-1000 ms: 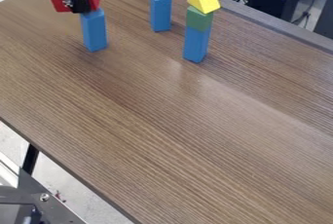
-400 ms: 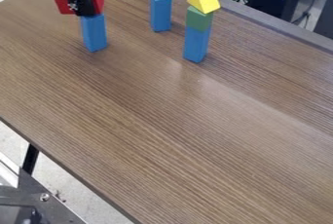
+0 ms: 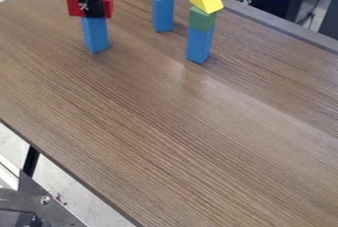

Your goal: Put the red prism on top of the blue prism

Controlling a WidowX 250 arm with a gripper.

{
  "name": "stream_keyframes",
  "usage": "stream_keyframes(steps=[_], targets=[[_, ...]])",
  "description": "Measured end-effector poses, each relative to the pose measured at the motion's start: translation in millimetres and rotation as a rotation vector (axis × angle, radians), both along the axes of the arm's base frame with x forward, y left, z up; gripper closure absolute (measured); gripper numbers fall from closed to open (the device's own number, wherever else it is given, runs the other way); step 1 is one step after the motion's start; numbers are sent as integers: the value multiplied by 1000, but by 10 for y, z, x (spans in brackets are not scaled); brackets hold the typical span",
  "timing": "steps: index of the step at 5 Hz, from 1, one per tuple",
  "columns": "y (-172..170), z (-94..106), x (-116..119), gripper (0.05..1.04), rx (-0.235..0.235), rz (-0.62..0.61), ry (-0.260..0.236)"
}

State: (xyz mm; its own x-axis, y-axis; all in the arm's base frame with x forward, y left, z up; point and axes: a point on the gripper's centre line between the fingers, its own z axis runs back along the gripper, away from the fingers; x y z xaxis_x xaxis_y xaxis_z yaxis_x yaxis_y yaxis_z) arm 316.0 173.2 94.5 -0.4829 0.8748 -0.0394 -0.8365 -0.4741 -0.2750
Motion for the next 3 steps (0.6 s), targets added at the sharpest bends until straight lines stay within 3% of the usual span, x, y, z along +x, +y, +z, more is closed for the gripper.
stream_keyframes(steps=[1,3], targets=[[-7,0,13,81,7,-8,1],[-130,85,56,84,8,-32,-9]])
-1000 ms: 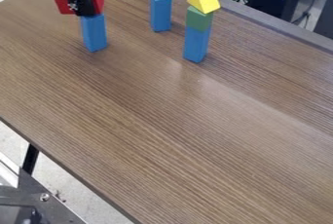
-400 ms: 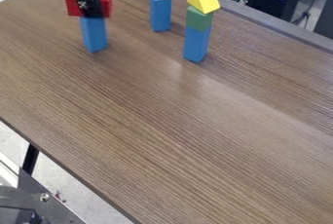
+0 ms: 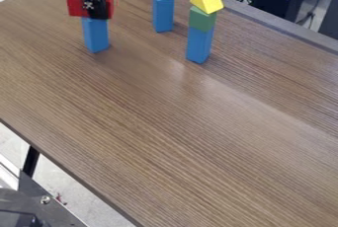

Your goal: Put the red prism on top of the blue prism

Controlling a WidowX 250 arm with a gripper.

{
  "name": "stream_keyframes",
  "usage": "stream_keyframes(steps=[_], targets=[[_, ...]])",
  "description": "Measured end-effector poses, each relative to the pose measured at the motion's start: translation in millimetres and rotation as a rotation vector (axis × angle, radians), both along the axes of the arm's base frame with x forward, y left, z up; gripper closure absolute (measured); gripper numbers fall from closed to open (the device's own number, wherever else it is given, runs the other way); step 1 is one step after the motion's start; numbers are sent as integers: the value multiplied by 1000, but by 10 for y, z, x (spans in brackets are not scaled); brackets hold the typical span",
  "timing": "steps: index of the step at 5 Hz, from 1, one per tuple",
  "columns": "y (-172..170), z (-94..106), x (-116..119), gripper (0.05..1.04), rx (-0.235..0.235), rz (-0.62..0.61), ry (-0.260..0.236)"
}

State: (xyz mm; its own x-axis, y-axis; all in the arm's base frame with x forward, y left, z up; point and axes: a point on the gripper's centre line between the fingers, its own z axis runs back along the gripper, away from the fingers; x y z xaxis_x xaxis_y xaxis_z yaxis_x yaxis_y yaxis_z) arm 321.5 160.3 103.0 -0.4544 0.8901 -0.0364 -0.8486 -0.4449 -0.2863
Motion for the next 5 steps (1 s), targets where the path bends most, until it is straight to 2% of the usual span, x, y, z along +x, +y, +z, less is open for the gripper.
stream_keyframes(steps=[1,2,3,4,5], targets=[[-184,338,180,84,30,-87,-67],[-501,587,317,84,64,-259,-83],[-967,680,359,84,66,-512,-61],[-1394,641,323,84,27,-767,-50],[-1556,726,194,84,5,-1018,92]])
